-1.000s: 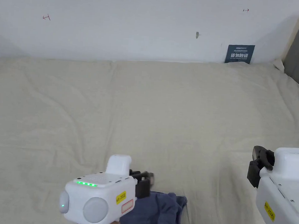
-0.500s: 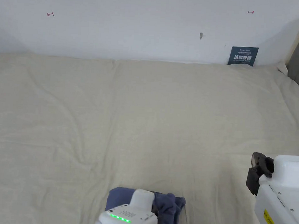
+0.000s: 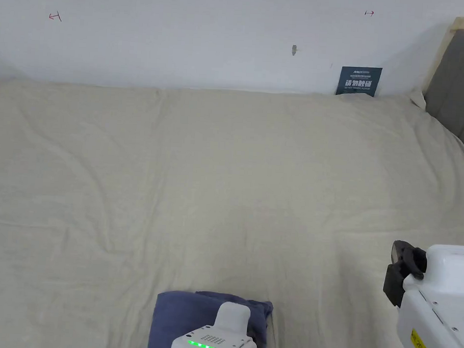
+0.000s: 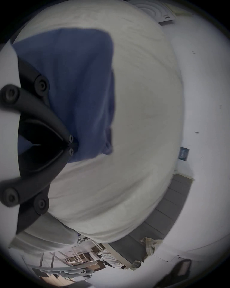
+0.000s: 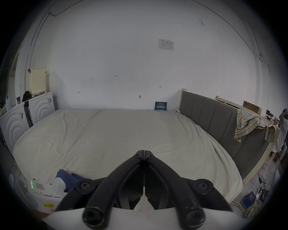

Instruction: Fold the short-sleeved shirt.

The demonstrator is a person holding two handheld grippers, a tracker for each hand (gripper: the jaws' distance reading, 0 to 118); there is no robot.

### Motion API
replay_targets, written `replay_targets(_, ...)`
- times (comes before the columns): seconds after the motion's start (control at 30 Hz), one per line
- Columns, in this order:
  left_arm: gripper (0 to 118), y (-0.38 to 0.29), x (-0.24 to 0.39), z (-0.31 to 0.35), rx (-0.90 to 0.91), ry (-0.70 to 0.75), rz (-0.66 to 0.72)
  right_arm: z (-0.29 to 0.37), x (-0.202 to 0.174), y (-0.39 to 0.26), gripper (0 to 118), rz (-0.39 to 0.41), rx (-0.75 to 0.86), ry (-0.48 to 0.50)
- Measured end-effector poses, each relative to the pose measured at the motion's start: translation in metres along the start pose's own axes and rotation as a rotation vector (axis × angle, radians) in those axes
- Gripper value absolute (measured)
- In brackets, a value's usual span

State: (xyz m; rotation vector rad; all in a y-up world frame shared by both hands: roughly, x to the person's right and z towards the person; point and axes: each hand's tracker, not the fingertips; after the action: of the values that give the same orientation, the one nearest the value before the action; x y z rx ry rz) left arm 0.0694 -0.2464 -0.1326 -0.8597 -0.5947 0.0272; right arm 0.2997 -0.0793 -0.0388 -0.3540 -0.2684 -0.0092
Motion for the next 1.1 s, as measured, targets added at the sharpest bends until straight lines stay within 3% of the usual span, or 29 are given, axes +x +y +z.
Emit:
replay_targets(0.17, 0, 0.035, -0.004, 0.065, 0.198, -0.016, -0.081, 0.012, -0.015, 0.01, 0, 0.005, 0.042, 0.029)
replay_targets(0.6, 0, 0.105, -0.077, 0.205, 0.61, 0.266, -0.107, 0.03, -0.071, 0.034, 0, 0.038, 0.193, 0.074)
replay_targets(0.8, 0, 0.103, -0.115, 0.239, 0.681, 0.417, -0.126, 0.031, -0.091, 0.039, 0, 0.056, 0.231, 0.091)
replay_targets(1.1, 0, 0.094, -0.139, 0.26, 0.713, 0.467, -0.091, 0.027, -0.105, 0.041, 0, 0.05, 0.234, 0.126)
